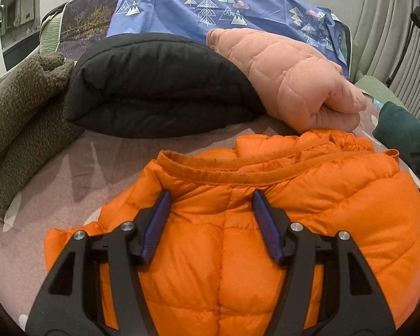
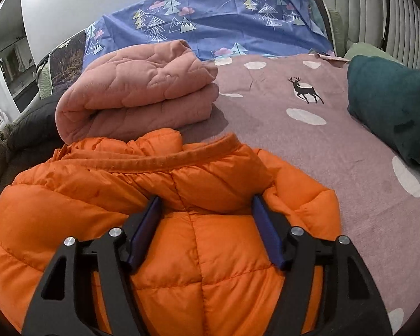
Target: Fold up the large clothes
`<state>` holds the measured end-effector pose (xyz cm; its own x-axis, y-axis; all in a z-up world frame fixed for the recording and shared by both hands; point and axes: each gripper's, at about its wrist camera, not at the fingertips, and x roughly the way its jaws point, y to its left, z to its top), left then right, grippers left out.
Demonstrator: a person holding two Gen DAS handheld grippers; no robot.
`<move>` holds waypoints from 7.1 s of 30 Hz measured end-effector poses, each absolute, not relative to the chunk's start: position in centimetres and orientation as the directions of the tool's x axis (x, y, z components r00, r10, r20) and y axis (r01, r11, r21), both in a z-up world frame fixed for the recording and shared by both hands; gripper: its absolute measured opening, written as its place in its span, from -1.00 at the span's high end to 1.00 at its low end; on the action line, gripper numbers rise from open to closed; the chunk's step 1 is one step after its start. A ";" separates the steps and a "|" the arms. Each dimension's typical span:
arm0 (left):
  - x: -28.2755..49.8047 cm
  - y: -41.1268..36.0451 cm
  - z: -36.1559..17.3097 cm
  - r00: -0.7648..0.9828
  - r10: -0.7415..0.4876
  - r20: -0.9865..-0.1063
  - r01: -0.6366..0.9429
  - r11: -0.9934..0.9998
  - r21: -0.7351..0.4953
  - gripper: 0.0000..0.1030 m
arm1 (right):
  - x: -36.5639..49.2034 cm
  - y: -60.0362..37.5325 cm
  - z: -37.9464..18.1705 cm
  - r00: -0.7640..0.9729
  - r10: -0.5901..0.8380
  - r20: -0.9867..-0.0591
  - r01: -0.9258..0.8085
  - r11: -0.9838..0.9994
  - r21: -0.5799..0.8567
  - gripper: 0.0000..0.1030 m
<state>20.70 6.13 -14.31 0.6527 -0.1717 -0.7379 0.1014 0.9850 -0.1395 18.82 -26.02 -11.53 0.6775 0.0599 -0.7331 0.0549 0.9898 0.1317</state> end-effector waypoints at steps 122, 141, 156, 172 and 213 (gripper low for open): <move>1.0 4.0 -12.3 0.688 -0.245 -0.683 0.327 0.945 -0.010 -0.75 | 1.6 -21.7 -6.5 0.690 0.121 -0.714 -0.088 0.993 0.083 -0.86; 3.8 16.6 -16.1 0.644 -0.067 -0.762 -0.031 0.993 -0.114 -0.78 | 16.4 -23.7 -9.7 0.681 -0.018 -0.732 0.048 0.999 0.021 -0.86; 4.5 19.5 -17.1 0.637 -0.281 -0.718 -0.017 0.926 -0.378 -0.78 | 16.7 -23.1 -6.4 0.726 0.065 -0.685 0.019 0.993 0.115 -0.94; 8.0 18.2 -19.2 0.596 -0.466 -0.654 0.071 0.842 -0.535 -0.81 | 22.4 -19.2 -12.9 0.614 0.010 -0.789 -0.012 1.000 0.004 -0.97; 19.0 17.8 -15.1 0.466 -0.762 -0.450 0.236 0.597 -0.767 0.55 | 0.1 -1.8 -6.9 0.720 0.398 -0.568 -0.597 0.772 -0.217 0.64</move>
